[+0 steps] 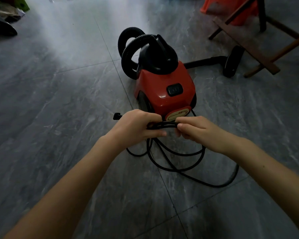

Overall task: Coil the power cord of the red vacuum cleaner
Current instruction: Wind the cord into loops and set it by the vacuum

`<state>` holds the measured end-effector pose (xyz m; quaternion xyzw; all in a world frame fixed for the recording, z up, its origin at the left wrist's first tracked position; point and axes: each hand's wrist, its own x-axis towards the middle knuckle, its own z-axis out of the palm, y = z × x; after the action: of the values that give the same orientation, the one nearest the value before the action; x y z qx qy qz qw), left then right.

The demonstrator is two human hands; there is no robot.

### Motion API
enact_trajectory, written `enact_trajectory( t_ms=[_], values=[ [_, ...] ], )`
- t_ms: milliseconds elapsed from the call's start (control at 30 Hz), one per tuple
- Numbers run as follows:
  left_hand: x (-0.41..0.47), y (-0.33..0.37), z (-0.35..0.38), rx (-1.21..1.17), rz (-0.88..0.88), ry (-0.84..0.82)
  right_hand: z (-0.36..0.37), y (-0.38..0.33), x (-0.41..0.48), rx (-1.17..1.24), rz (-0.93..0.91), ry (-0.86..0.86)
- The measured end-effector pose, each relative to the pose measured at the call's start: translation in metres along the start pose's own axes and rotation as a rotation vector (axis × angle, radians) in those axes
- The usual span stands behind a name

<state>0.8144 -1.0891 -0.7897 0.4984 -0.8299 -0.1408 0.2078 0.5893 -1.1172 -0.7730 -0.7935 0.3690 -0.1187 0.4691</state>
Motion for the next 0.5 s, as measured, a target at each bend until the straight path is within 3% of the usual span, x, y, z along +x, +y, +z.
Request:
enact_trajectory(
  t_ms=[200, 333, 500],
  values=[
    [0.005, 0.007, 0.003, 0.016, 0.012, -0.087, 0.001, -0.007, 0.004, 0.152, 0.137, -0.065],
    [0.008, 0.011, 0.003, -0.002, 0.026, -0.077, 0.002, -0.008, 0.004, 0.241, 0.211, -0.195],
    [0.008, 0.004, 0.009, 0.089, 0.06, -0.021, 0.003, -0.008, 0.006, 0.277, 0.217, -0.066]
  ],
)
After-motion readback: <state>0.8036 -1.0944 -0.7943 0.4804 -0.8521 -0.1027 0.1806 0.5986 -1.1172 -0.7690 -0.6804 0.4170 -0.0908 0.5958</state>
